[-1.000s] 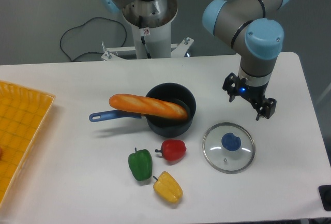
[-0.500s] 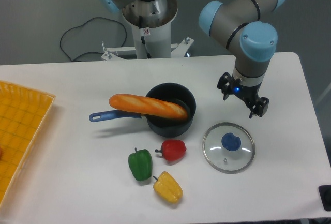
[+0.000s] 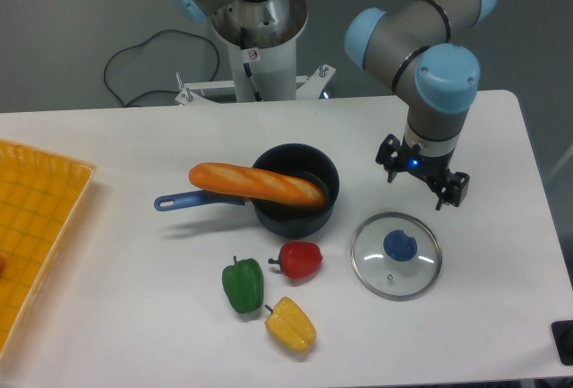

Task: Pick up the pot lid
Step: 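Lower the open gripper down over the blue knob of the glass lid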

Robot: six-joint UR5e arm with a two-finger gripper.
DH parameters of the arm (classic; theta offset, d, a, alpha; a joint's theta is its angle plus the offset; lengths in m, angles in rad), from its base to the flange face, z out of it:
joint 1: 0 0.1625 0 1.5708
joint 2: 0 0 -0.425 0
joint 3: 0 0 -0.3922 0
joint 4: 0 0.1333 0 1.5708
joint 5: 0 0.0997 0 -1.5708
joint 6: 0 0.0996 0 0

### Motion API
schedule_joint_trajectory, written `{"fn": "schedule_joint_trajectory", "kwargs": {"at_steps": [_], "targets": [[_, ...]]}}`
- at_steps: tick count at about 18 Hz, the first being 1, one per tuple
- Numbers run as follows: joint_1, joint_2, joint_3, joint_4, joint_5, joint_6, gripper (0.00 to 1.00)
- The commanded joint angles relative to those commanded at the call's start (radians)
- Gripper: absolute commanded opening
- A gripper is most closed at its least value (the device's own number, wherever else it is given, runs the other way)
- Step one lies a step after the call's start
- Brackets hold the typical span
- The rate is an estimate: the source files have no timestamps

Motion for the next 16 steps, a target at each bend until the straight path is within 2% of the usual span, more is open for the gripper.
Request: {"fn": "schedule_joint_trajectory", "kwargs": {"at_steps": [4,7,12,16], "targets": [[-0.026,-0.034,-0.003,0.074,0.001,-0.078,1.0],[-0.026,-0.055,-0.002,0.08,0.003,-0.074,1.0],[-0.017,-0.074,0.0,0.077,0.003,0.119,1.0],[-0.02,-0.091,-0.002,0.078,0.005,0.152,1.0]]}}
